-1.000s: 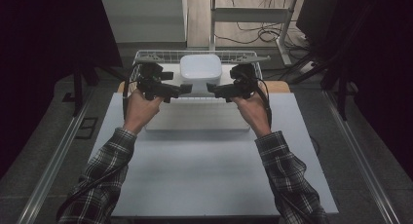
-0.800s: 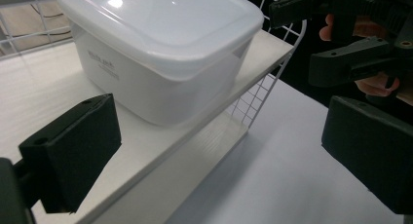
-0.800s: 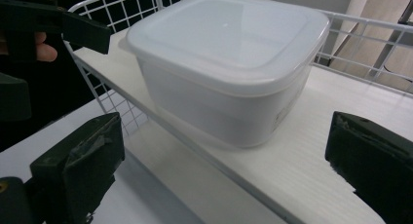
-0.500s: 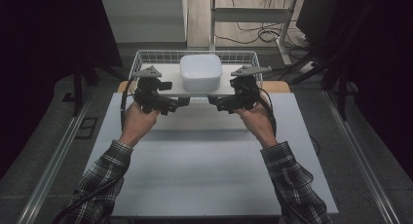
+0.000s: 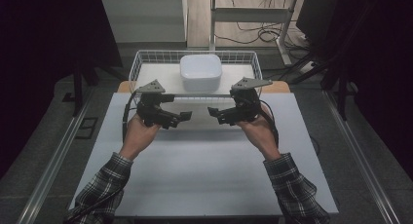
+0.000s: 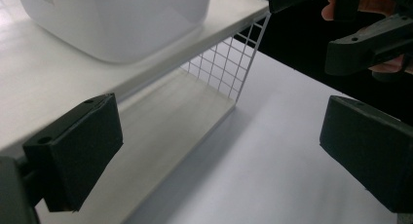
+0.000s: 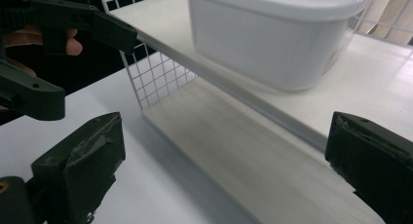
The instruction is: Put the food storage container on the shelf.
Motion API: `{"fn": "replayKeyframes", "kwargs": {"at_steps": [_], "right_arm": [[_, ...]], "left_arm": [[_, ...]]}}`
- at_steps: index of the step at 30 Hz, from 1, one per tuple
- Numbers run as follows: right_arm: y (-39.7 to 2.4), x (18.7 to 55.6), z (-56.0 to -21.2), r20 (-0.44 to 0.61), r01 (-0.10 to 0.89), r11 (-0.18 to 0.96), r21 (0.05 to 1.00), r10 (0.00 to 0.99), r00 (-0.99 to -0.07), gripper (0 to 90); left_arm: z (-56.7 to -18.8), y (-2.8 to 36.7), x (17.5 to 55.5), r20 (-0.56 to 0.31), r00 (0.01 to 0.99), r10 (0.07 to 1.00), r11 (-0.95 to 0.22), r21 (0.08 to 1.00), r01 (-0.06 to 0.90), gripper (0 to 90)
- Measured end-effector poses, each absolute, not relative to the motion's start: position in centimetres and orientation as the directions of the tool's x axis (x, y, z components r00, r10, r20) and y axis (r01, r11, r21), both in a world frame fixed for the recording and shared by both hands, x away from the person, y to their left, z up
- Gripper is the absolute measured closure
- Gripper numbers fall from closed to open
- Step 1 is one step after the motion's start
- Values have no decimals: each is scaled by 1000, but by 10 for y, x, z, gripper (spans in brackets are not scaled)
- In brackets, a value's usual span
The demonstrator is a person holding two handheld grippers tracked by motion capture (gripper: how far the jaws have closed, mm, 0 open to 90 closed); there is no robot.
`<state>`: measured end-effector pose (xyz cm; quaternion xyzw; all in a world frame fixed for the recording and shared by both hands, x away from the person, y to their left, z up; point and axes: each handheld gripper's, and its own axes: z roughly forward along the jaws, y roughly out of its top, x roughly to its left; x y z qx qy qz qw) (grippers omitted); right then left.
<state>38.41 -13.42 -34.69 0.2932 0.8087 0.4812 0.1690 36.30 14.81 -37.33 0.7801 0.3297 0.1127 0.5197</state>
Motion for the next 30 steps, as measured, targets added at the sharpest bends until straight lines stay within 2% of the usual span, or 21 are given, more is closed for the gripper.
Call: {"fn": "replayKeyframes", "kwargs": {"at_steps": [15,30], "right_arm": [[-135,366,-382,-5,307,407,860,609,-793,5],[-147,360,-414,16,334,396,855,625,-780,0]], "left_arm": [[-412,140,347,-178,760,625,-269,865,424,15],[-453,144,337,-213,729,650,-255,843,474,22]]}}
